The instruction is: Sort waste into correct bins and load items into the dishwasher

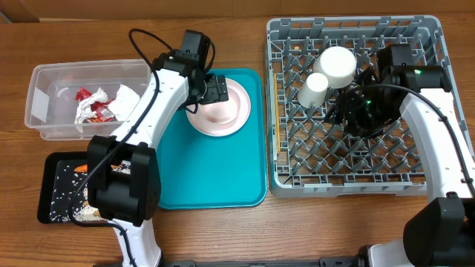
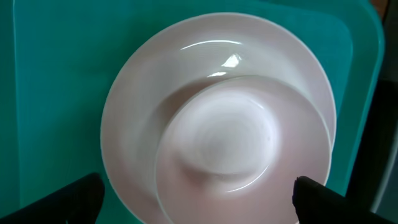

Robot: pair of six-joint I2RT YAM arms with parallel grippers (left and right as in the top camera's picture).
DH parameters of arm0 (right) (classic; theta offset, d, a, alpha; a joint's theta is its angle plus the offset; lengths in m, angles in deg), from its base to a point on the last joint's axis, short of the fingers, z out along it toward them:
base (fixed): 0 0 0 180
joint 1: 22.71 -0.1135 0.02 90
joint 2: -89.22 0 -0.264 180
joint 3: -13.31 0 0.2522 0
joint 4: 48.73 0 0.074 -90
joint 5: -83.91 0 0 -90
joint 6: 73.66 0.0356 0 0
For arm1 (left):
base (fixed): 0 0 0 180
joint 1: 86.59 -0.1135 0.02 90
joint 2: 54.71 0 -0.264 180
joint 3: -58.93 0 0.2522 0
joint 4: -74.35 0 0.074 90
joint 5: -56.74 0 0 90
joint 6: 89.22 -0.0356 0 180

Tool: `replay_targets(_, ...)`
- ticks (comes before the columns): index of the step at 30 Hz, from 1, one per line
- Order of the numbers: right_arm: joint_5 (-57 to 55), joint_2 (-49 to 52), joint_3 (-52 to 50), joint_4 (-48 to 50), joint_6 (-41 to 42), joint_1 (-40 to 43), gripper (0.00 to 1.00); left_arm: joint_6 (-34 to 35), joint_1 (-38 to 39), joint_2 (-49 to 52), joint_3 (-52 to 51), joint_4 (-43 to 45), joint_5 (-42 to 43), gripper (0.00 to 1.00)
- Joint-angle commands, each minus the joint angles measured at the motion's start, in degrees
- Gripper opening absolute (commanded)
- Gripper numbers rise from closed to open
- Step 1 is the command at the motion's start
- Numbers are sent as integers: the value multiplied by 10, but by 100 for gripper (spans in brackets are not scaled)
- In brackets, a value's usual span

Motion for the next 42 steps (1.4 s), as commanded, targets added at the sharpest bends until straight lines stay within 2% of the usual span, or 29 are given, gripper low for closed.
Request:
replay_targets(1,-1,0,1,4,1,0,60,6,13,15,-2,14,5,97)
replay_targets(6,-1,0,1,4,0,0,61,6,15,41,-2,18,-4,93)
replay_targets(10,-1,0,1,6,0,0,61,5,14,71,-2,17,-8,81)
replay_targets(12,-1,0,1,6,0,0,60,5,11,79,-2,12,-11,68)
replay_targets(14,-1,0,1,6,0,0,60,5,5,78,-2,4,-12,61)
replay_targets(23,-1,0,1,10,0,0,61,5,-9,78,-2,0,-5,61)
replay_targets(25,-1,0,1,10,0,0,61,5,-9,78,0,1,-3,57)
replay_targets(28,-1,0,1,10,0,0,64,5,-9,78,12,-6,-3,44)
replay_targets(31,-1,0,1,10,0,0,65,5,-9,78,27,-23,-3,36)
replay_targets(39,-1,0,1,10,0,0,65,5,-9,78,47,-41,-5,36)
replay_targets(42,-1,0,1,10,0,0,65,5,-9,78,47,-41,-4,32)
